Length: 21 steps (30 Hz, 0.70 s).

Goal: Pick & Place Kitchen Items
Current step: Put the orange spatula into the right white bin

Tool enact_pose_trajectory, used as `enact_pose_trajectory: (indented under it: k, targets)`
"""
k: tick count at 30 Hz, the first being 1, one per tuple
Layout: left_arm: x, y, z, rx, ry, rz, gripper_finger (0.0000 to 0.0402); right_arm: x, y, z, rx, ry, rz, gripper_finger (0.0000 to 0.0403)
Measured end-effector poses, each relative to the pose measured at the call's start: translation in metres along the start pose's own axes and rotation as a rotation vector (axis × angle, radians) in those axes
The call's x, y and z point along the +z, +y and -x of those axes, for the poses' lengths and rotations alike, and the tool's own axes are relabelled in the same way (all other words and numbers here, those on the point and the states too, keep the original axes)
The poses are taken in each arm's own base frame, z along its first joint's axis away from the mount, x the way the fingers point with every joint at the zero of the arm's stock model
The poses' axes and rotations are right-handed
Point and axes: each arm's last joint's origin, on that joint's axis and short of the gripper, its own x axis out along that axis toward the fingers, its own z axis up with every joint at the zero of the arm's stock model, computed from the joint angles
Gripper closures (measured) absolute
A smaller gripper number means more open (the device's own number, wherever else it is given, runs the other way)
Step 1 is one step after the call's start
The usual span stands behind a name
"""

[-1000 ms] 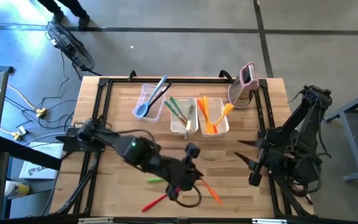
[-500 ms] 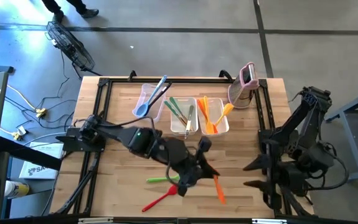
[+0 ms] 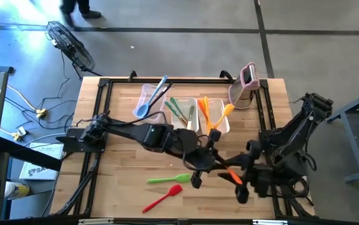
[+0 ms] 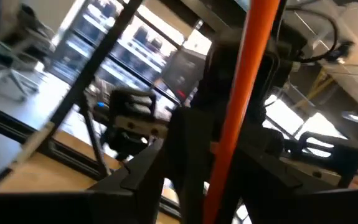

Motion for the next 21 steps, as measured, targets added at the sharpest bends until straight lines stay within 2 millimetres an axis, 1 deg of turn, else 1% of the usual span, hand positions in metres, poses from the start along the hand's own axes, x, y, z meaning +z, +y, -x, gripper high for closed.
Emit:
enact_pose_trajectory:
  k: [4, 7, 11, 18, 21]
  targets:
    - [-0.0036, -0.0021, -0.0066, -0.029, -0.016, 0.001, 0.0386, -0.0021, 0.0013, -0.0046, -0.075, 0.046, 0.026, 0.023]
    - [-0.0063, -0.0038, -0.0084, -0.044, -0.003, -0.007, 0.0386, -0.0027, 0.0034, -0.0056, -0.076, 0.046, 0.04, 0.0241]
    - [-0.0064, -0.0046, -0.0083, -0.059, -0.003, -0.006, 0.0386, -0.0028, 0.0041, -0.0056, -0.07, 0.042, 0.046, 0.0265]
    - [-0.0084, -0.0069, -0.0078, -0.09, 0.016, -0.006, 0.0385, 0.0007, 0.007, 0.0007, -0.062, 0.043, 0.046, 0.0311]
    - [-0.0096, -0.0075, -0.0081, -0.092, 0.026, -0.007, 0.0385, 0.0021, 0.0078, 0.0032, -0.058, 0.043, 0.053, 0.0342]
